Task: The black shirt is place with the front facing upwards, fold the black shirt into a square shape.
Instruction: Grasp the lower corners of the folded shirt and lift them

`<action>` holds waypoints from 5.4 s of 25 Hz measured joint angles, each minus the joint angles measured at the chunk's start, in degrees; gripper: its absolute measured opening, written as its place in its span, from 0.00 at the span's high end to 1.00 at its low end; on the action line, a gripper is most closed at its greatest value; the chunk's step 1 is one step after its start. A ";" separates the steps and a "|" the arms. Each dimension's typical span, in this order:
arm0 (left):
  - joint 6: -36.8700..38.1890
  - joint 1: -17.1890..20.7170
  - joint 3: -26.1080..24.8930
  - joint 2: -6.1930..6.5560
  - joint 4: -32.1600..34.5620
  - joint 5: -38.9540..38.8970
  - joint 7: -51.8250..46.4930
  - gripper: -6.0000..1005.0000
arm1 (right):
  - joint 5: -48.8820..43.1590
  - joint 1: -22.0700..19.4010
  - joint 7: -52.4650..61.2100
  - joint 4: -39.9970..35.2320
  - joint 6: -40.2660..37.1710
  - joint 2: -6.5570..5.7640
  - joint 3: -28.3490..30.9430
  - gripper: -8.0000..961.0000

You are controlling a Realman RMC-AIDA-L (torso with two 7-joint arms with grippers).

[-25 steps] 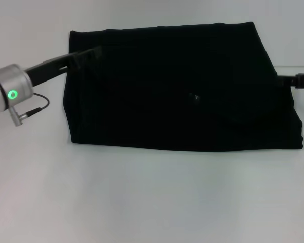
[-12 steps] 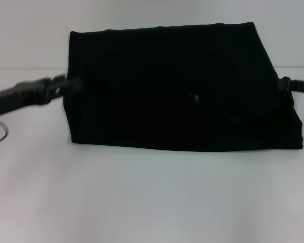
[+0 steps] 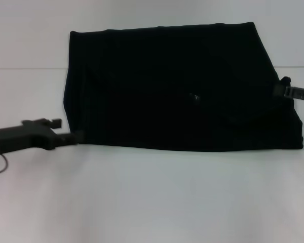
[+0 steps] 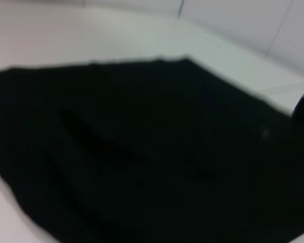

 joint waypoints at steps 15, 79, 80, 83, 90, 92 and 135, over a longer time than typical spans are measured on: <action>-11.96 -4.07 5.69 -0.37 -5.50 3.50 -2.72 0.13 | 0.10 0.66 2.12 -0.31 0.87 -0.48 0.03 0.02; -8.60 -5.08 9.30 -0.10 -1.32 5.87 -8.04 1.00 | -27.21 4.61 15.64 0.36 4.22 -1.60 -2.83 0.03; -8.61 -5.08 9.32 -0.10 -1.31 5.87 -8.06 1.00 | -27.22 4.91 15.72 0.79 4.72 -1.50 -3.10 0.03; -8.73 -5.10 9.37 -0.09 -1.31 5.87 -8.08 1.00 | -27.24 5.74 15.80 2.11 5.87 -1.36 -3.47 0.12; -8.84 -5.11 9.35 -0.04 -1.26 5.88 -8.10 1.00 | -26.96 6.27 15.43 2.72 6.56 -0.96 -3.53 0.35; -8.97 -5.11 9.30 0.04 -1.32 5.90 -8.10 1.00 | -26.67 6.03 15.38 2.49 6.57 -0.96 -3.20 0.39; -4.73 -3.96 8.83 1.27 -0.40 5.93 -8.88 1.00 | -24.21 1.55 15.23 0.21 5.62 -2.48 3.32 0.99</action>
